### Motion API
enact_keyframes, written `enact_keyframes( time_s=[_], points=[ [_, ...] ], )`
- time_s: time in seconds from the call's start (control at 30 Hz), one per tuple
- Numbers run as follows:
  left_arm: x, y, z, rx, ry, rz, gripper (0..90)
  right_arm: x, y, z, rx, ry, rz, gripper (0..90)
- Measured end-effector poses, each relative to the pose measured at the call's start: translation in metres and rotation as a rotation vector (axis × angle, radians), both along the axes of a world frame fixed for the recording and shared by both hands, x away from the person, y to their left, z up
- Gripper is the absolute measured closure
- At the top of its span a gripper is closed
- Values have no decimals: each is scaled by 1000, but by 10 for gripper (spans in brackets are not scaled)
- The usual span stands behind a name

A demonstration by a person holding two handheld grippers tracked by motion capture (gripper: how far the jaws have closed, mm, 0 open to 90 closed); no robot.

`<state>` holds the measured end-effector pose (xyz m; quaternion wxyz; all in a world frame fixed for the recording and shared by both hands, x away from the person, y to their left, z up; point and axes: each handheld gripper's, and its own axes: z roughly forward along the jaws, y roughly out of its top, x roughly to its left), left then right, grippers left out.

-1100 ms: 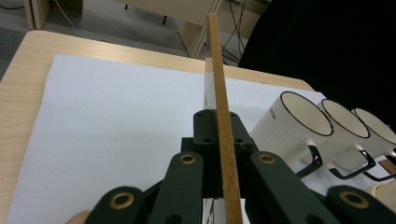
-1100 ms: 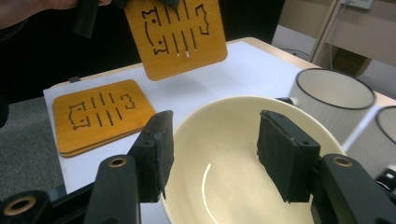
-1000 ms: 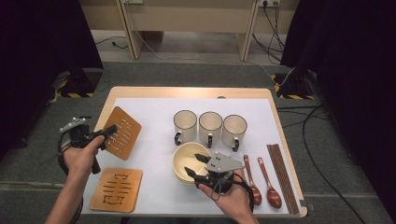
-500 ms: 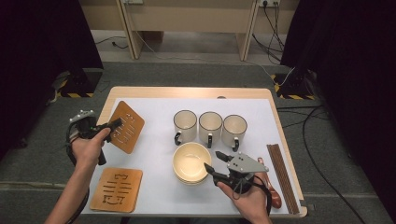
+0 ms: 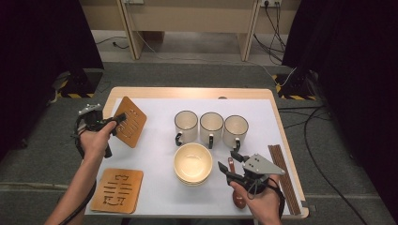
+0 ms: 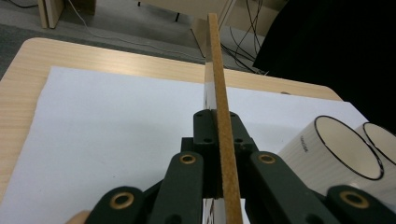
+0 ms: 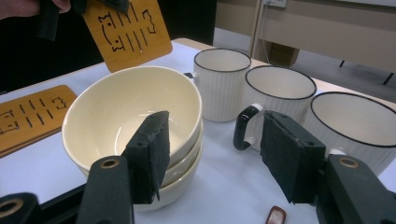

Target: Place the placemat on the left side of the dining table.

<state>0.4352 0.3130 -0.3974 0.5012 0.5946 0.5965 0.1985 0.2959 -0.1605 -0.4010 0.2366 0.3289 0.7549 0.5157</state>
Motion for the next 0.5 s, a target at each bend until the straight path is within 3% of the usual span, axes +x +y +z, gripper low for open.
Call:
enact_keyframes(
  time_s=[0.5],
  points=[
    [30,-7,-14,-14,48,46,856,3,-4,0,3,-6,-19,428]
  ],
)
